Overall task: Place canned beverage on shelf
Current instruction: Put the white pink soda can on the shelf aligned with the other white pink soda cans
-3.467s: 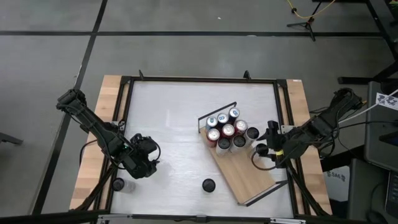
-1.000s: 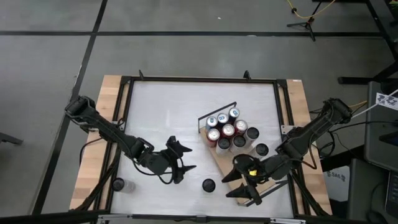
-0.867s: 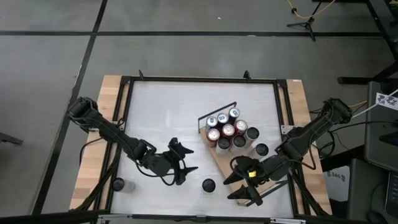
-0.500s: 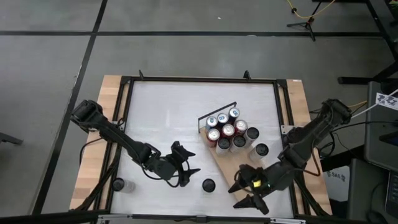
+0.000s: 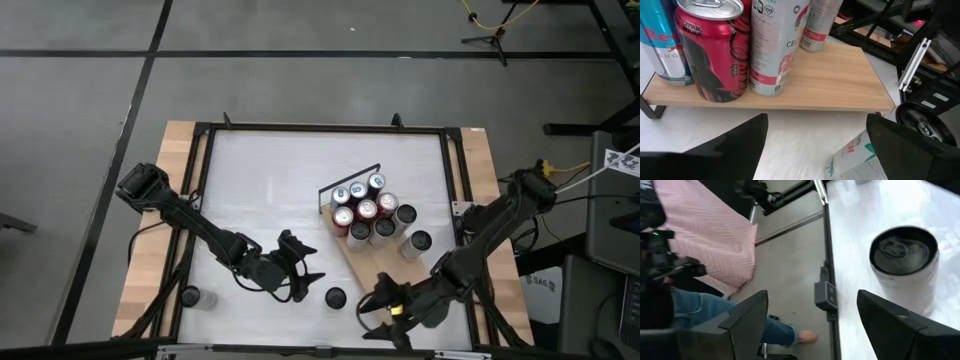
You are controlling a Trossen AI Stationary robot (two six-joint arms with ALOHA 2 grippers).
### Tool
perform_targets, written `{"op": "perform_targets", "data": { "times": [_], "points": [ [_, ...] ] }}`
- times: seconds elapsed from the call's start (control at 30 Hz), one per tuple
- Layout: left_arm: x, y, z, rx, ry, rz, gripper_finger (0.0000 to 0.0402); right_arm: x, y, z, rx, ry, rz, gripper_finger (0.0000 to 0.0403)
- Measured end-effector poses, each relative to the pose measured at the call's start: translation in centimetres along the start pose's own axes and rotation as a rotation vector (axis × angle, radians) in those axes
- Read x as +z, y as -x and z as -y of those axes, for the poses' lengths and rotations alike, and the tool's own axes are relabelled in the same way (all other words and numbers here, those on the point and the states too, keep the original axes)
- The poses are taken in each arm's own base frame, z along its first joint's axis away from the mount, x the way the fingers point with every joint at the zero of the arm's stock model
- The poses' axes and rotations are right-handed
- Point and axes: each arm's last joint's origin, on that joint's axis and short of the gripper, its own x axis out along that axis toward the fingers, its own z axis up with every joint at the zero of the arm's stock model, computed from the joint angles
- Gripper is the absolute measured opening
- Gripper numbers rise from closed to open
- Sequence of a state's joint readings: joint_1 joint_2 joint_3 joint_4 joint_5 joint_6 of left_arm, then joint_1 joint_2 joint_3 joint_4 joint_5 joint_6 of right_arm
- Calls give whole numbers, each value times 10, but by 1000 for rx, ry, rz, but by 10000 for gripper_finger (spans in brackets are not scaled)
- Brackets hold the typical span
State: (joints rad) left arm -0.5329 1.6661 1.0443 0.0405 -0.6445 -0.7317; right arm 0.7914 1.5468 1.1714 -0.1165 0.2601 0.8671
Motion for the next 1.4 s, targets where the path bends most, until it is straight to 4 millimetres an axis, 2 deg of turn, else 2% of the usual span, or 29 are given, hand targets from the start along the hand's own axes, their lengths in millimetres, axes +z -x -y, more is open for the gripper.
{"op": "perform_targets", "data": {
  "times": [0.3,0.83,1.4],
  "points": [
    [0,0,0,1,3,0,332,-13,-20,8,-65,19,-24,296],
    [-1,-1,0,2,26,1,332,-14,-29,16,-138,32,10,296],
    [-30,-28,2,12,9,-24,332,-31,-60,26,-158,38,-7,296]
  ]
}}
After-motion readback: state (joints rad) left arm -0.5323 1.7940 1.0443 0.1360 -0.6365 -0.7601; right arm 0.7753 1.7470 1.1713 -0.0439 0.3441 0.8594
